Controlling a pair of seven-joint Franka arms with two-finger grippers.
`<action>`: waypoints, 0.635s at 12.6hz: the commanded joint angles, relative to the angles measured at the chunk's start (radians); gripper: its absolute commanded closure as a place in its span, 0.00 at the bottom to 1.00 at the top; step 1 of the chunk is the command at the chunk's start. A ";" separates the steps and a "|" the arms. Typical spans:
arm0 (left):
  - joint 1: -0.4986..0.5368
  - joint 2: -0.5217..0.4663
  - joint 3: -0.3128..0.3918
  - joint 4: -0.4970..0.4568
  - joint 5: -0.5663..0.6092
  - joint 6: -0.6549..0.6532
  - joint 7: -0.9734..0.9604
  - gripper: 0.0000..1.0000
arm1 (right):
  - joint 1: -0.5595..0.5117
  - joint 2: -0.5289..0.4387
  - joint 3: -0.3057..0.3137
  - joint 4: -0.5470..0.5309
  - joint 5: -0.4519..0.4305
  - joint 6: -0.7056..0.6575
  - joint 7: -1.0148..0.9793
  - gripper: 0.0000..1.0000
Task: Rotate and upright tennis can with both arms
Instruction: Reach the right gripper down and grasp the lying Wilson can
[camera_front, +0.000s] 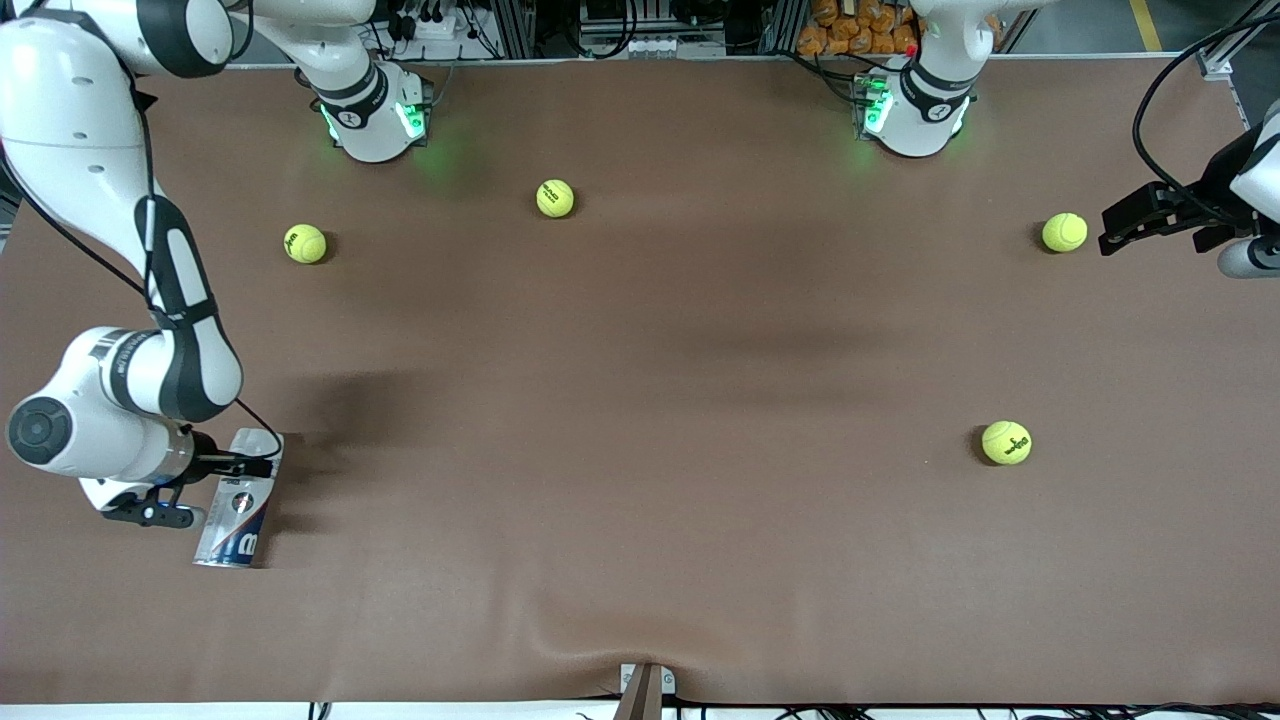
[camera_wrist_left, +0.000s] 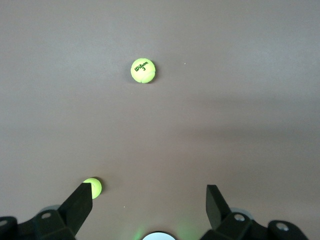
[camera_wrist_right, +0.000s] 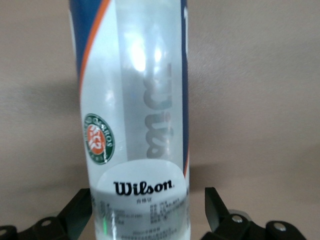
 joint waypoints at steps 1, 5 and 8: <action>0.010 0.013 -0.002 0.015 -0.016 -0.014 0.026 0.00 | -0.002 0.049 0.006 0.023 0.016 0.051 -0.008 0.00; 0.010 0.013 -0.002 0.015 -0.016 -0.014 0.026 0.00 | 0.000 0.073 0.006 0.023 0.016 0.096 -0.008 0.39; 0.011 0.013 -0.001 0.013 -0.018 -0.014 0.026 0.00 | 0.006 0.063 0.008 0.035 0.006 0.095 -0.022 0.64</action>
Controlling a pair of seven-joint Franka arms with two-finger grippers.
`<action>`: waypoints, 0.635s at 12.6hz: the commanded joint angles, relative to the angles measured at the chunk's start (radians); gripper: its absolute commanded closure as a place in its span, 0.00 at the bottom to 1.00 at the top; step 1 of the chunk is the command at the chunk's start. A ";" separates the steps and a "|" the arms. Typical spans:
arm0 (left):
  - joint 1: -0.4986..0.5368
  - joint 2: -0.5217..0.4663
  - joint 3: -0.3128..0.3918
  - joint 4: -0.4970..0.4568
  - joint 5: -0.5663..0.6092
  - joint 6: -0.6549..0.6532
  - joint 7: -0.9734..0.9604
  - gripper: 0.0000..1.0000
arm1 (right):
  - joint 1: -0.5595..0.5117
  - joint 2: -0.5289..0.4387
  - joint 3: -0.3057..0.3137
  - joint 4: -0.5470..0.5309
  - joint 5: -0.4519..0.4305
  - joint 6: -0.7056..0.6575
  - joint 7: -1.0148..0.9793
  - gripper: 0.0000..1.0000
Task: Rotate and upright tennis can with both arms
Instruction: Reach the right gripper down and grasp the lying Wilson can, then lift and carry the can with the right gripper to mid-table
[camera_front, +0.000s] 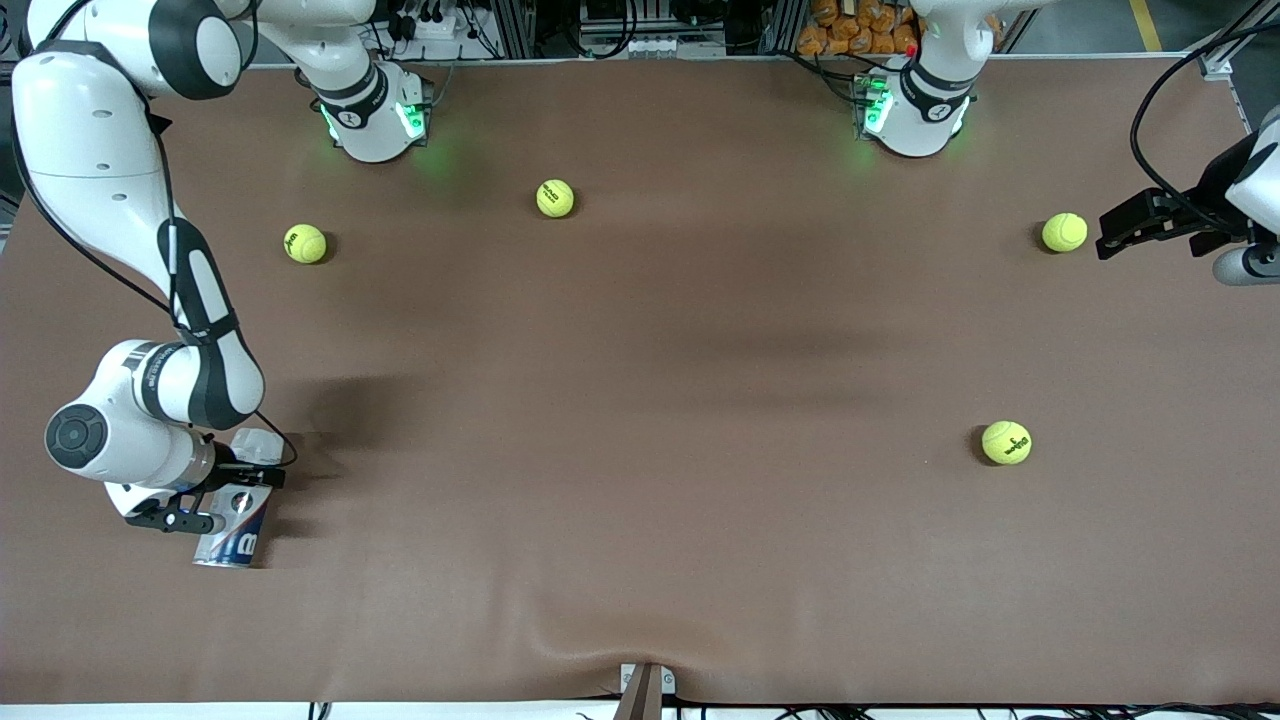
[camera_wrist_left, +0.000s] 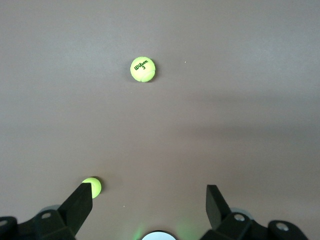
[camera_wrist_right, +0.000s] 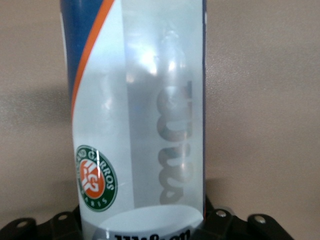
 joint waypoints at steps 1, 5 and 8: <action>0.010 0.003 -0.001 0.014 -0.018 -0.014 0.026 0.00 | 0.006 0.000 0.003 0.025 0.006 0.004 -0.057 0.64; 0.010 0.003 0.000 0.014 -0.018 -0.014 0.027 0.00 | 0.009 -0.095 0.012 0.019 0.009 -0.039 -0.198 0.59; 0.010 0.004 0.002 0.014 -0.018 -0.014 0.027 0.00 | 0.041 -0.150 0.026 0.019 0.012 -0.067 -0.355 0.59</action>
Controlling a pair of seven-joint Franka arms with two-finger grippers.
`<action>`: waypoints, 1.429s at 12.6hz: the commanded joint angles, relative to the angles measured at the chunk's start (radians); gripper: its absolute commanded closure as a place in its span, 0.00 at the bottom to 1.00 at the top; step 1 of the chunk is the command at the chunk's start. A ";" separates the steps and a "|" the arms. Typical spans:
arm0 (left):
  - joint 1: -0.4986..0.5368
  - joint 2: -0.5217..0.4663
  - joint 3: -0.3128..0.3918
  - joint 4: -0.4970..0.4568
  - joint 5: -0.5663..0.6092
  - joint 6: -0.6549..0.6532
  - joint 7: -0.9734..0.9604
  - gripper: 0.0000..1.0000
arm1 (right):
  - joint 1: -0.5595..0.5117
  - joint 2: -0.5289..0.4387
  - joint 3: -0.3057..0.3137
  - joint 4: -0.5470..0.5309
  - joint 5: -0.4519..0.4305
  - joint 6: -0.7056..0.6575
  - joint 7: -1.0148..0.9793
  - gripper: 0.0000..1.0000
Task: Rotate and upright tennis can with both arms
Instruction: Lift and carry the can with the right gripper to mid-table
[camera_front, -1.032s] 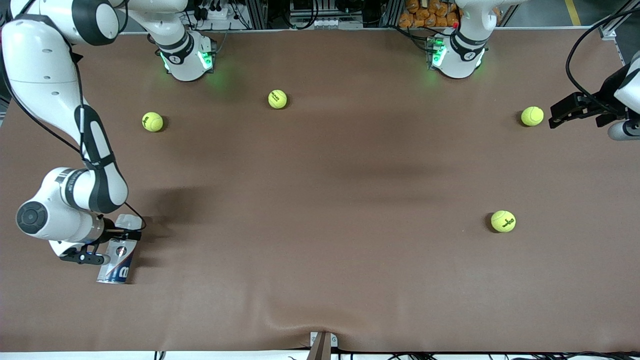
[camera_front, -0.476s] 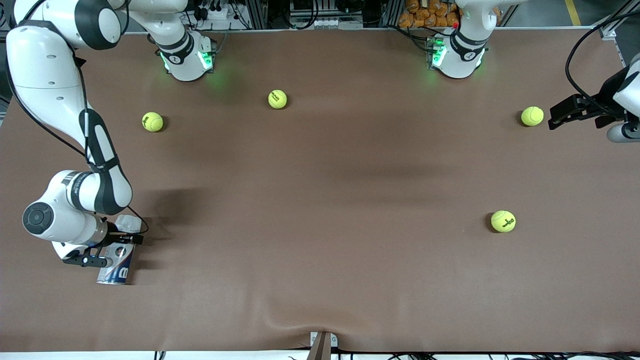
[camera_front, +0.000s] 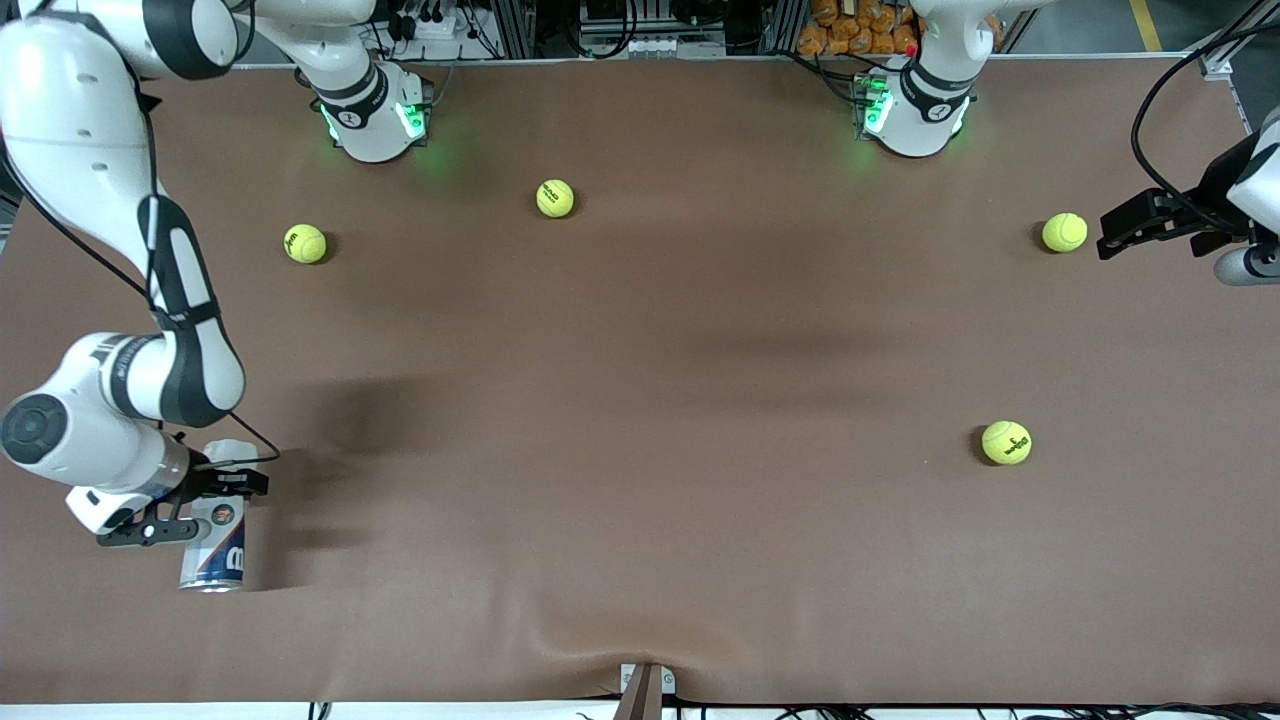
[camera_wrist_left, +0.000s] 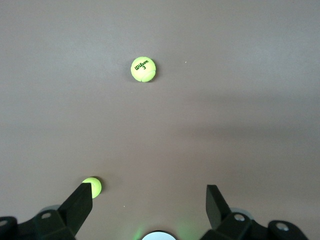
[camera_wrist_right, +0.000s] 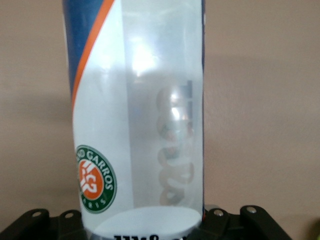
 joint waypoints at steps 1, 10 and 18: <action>0.009 0.004 0.000 0.014 -0.016 -0.014 0.027 0.00 | 0.031 -0.051 0.048 -0.025 0.012 -0.015 -0.161 0.59; 0.009 0.004 0.000 0.011 -0.018 -0.014 0.027 0.00 | 0.442 -0.022 0.182 -0.031 -0.009 0.072 -0.380 0.51; 0.009 0.006 0.000 0.011 -0.016 -0.012 0.027 0.00 | 0.678 0.041 0.174 -0.086 -0.170 0.241 -0.534 0.47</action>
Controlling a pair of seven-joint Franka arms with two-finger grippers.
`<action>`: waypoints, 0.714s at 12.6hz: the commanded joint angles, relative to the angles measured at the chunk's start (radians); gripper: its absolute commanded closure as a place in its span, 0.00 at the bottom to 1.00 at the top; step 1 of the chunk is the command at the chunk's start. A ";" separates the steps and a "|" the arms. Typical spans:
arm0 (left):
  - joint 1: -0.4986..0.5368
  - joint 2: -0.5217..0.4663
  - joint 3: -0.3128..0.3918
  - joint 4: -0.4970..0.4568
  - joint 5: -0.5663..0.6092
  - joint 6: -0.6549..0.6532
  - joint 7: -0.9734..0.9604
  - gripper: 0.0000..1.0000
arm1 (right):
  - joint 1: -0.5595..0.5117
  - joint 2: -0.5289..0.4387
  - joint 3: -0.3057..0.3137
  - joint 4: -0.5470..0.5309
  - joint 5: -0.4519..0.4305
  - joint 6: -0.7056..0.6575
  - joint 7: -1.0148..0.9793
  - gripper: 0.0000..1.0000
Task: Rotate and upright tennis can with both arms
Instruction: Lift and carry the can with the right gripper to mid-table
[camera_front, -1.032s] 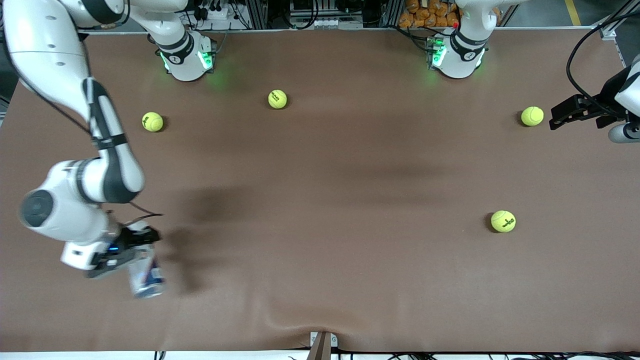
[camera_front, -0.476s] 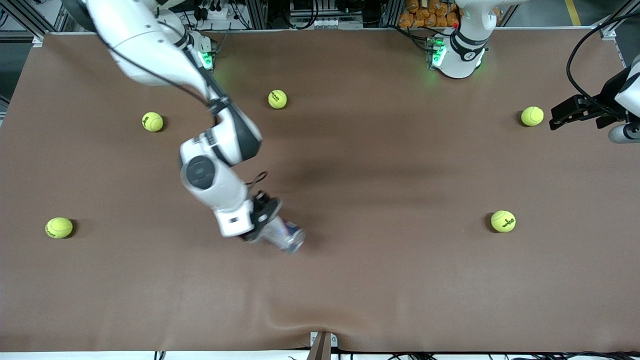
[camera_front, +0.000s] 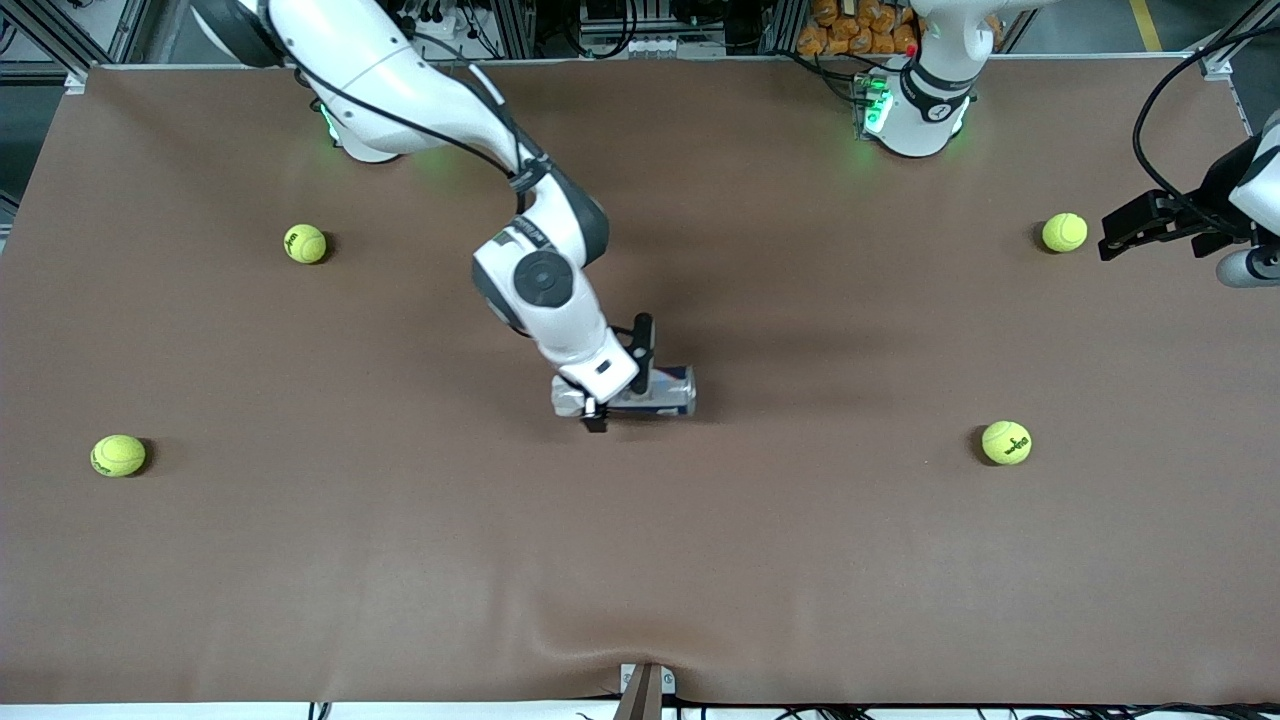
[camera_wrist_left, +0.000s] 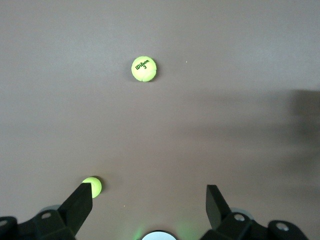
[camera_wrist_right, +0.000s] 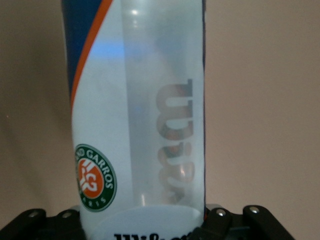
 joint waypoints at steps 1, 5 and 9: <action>0.007 0.010 -0.002 0.011 -0.016 -0.012 0.025 0.00 | 0.021 0.028 -0.012 -0.019 -0.034 0.089 -0.023 0.45; 0.004 0.023 -0.003 0.009 -0.018 -0.012 0.025 0.00 | 0.012 0.097 -0.013 -0.027 -0.034 0.222 -0.017 0.00; -0.001 0.127 -0.009 0.005 -0.200 0.027 0.005 0.00 | 0.008 0.076 -0.012 -0.019 -0.031 0.214 -0.009 0.00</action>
